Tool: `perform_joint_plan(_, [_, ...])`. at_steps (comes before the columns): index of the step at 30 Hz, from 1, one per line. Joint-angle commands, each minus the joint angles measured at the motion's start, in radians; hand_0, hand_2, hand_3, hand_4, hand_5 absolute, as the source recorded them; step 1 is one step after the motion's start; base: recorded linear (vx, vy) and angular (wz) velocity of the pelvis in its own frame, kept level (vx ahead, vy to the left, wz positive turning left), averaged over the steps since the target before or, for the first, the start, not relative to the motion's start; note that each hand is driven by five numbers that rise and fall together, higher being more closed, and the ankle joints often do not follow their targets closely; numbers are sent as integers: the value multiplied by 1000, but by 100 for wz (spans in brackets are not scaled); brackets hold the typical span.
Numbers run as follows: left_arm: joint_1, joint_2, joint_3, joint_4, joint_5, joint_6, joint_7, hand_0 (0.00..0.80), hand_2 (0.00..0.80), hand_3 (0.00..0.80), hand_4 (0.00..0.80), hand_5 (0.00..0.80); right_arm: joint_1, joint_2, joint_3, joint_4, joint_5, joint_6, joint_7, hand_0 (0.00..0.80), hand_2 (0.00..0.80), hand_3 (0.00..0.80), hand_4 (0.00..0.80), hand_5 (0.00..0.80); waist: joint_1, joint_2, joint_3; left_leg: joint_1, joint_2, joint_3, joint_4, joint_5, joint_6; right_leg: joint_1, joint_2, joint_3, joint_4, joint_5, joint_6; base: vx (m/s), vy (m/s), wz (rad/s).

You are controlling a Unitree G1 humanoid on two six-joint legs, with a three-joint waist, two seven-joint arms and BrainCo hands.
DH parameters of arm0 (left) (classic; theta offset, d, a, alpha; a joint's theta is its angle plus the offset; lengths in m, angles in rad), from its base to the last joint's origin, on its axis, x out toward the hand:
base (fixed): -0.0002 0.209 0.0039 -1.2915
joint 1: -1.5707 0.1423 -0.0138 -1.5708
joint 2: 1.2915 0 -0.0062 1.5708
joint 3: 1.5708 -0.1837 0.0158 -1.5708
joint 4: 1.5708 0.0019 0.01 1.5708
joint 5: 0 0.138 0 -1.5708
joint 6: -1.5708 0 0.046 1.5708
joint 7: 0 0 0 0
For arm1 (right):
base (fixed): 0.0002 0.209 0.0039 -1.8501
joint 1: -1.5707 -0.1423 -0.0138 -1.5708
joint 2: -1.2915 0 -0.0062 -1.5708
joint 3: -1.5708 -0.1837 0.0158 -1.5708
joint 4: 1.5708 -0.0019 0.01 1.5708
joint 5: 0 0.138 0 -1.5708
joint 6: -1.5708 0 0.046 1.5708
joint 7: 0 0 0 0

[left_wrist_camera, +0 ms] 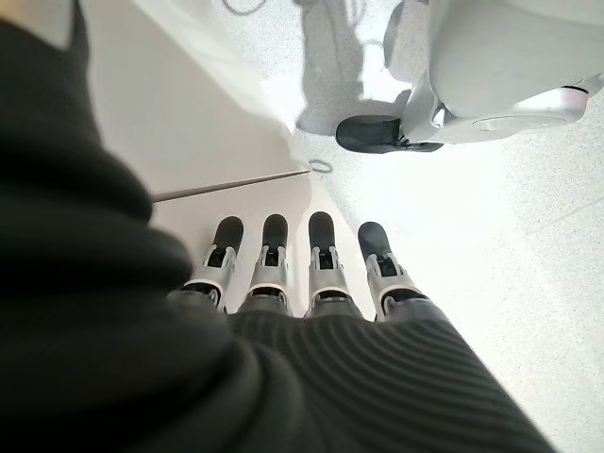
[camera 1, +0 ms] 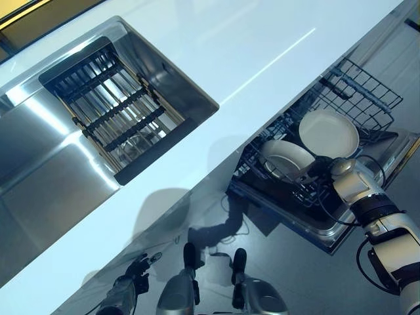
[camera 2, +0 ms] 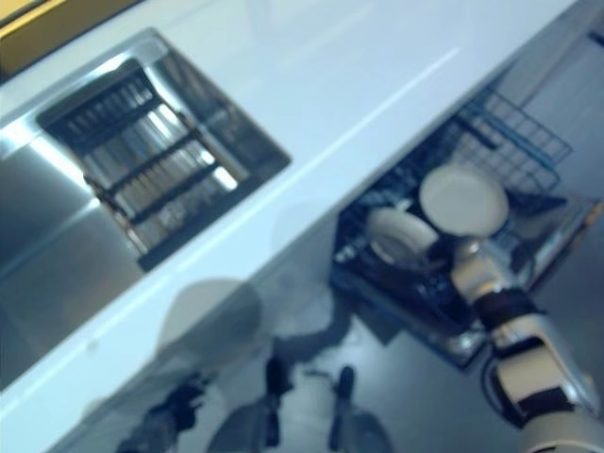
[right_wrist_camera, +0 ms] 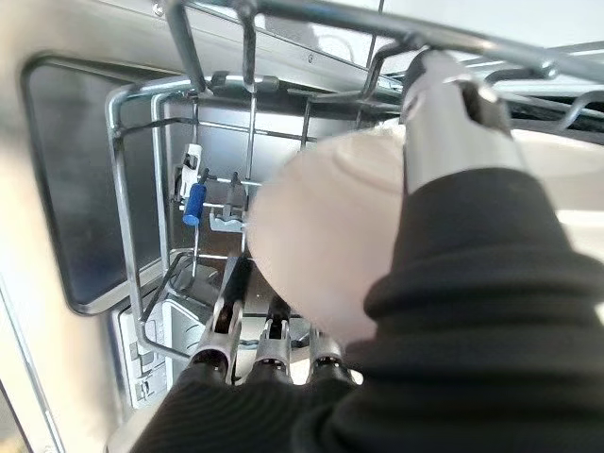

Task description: Take plates into dishwasher

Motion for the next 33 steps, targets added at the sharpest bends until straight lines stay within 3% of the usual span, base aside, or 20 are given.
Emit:
perform_joint_plan(1, [-25, 30, -34, 30, 24, -11, 12, 0, 0, 0, 0, 0, -53, -33, 30, -36, 13, -6, 40, 0, 0, 0, 0, 0, 7, -72, -36, 35, -41, 23, 3, -54, 17, -25, -35, 39, 30, 30, 59, 39, 16, 1])
perform_joint_plan(9, [-10, 39, 2, 55, 27, -16, 14, 0, 0, 0, 0, 0, -49, -90, 2, -79, 29, 8, 88, 0, 0, 0, 0, 0, -6, -94, -66, 62, -38, 32, 1, -62, 20, -4, -30, 52, 32, 24, 60, 12, 1, 0])
perform_joint_plan(22, [34, 64, 63, 104, 93, 13, 3, 0, 0, 0, 0, 0, 37, -210, -133, -94, 281, -31, 53, 0, 0, 0, 0, 0, -28, -120, -115, 101, -27, 57, 39, -97, 29, 35, -20, 71, 50, -6, 51, 7, -9, -5])
perform_joint_plan(27, [61, 74, 98, 120, 125, 18, 6, 0, 0, 0, 0, 0, 201, -266, -277, -113, 359, -64, 1, 0, 0, 0, 0, 0, -47, -125, -130, 119, -19, 66, 64, -115, 35, 56, -11, 79, 69, -27, 44, 42, -60, -9])
perform_joint_plan(33, [103, 89, 153, 117, 117, 27, 17, 0, 0, 0, 0, 0, 429, -296, -451, -107, 335, -44, -13, 0, 0, 0, 0, 0, -60, -130, -136, 123, 9, 68, 89, -124, 27, 63, 10, 73, 80, -47, 29, -15, -176, -6])
